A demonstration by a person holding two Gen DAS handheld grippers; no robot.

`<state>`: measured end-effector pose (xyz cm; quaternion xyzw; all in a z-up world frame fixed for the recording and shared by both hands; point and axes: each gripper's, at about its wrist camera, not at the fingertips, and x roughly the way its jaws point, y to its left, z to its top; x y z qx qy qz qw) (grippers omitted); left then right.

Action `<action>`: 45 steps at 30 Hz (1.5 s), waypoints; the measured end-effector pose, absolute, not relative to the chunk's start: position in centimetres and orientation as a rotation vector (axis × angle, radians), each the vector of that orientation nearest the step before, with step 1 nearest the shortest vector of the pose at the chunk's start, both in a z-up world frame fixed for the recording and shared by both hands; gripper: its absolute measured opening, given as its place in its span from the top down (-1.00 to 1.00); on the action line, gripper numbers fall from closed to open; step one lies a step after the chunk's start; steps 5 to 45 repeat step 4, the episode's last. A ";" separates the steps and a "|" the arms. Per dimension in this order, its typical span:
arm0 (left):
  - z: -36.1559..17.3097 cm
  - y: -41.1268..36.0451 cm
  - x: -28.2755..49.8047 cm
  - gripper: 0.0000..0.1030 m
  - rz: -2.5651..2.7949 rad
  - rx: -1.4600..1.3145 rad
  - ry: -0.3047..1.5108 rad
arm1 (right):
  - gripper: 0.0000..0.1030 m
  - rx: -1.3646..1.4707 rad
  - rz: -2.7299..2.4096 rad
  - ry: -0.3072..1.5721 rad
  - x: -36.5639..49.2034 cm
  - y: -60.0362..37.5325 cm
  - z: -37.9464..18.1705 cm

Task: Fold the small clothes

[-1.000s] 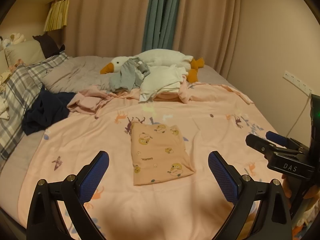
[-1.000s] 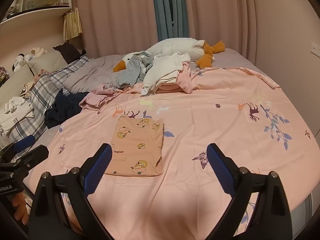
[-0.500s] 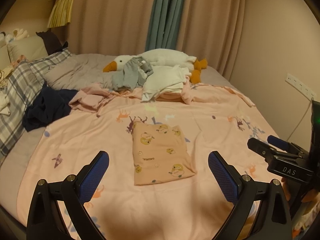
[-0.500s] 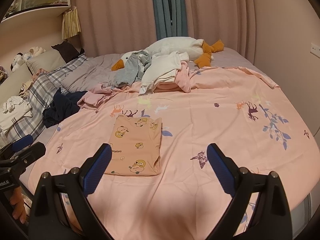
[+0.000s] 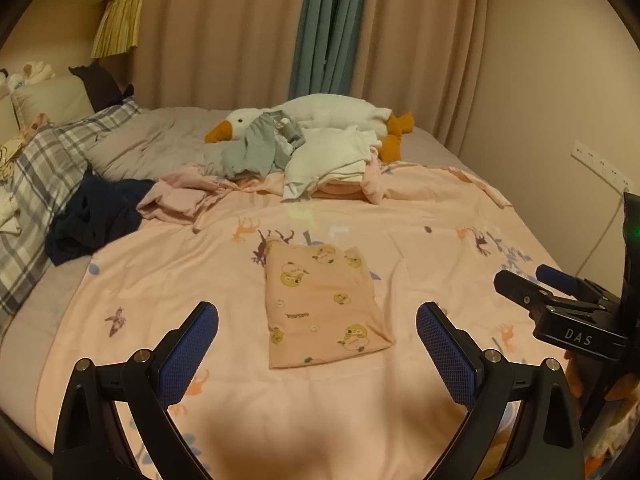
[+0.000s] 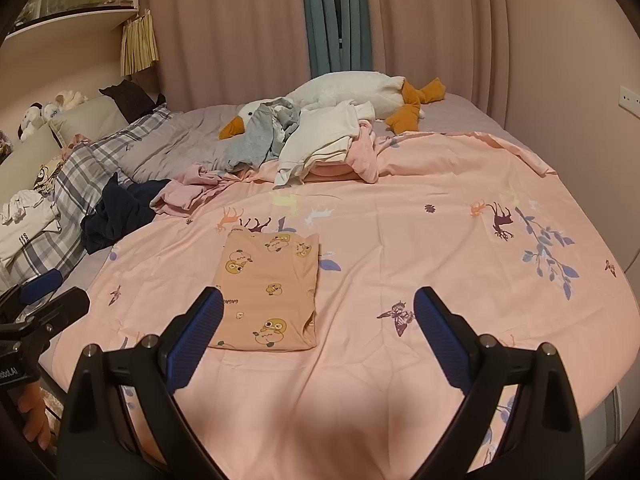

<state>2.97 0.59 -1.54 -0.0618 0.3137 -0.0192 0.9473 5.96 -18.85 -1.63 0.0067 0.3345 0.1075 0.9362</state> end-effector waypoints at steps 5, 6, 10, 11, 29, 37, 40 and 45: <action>-1.5 0.5 2.9 -0.92 -0.035 -0.130 0.636 | -0.88 0.014 0.218 0.685 5.9 -18.8 -1.6; -1.5 0.5 2.9 -0.92 -0.035 -0.130 0.636 | -0.88 0.014 0.218 0.685 5.9 -18.8 -1.6; -1.5 0.5 2.9 -0.92 -0.035 -0.130 0.636 | -0.88 0.014 0.218 0.685 5.9 -18.8 -1.6; -1.5 0.5 2.9 -0.92 -0.035 -0.130 0.636 | -0.88 0.014 0.218 0.685 5.9 -18.8 -1.6; -1.5 0.5 2.9 -0.92 -0.035 -0.130 0.636 | -0.88 0.014 0.218 0.685 5.9 -18.8 -1.6; -1.5 0.5 2.9 -0.92 -0.035 -0.130 0.636 | -0.88 0.014 0.218 0.685 5.9 -18.8 -1.6; -1.5 0.5 2.9 -0.92 -0.035 -0.130 0.636 | -0.88 0.014 0.218 0.685 5.9 -18.8 -1.6; -1.5 0.5 2.9 -0.92 -0.035 -0.130 0.636 | -0.88 0.014 0.218 0.685 5.9 -18.8 -1.6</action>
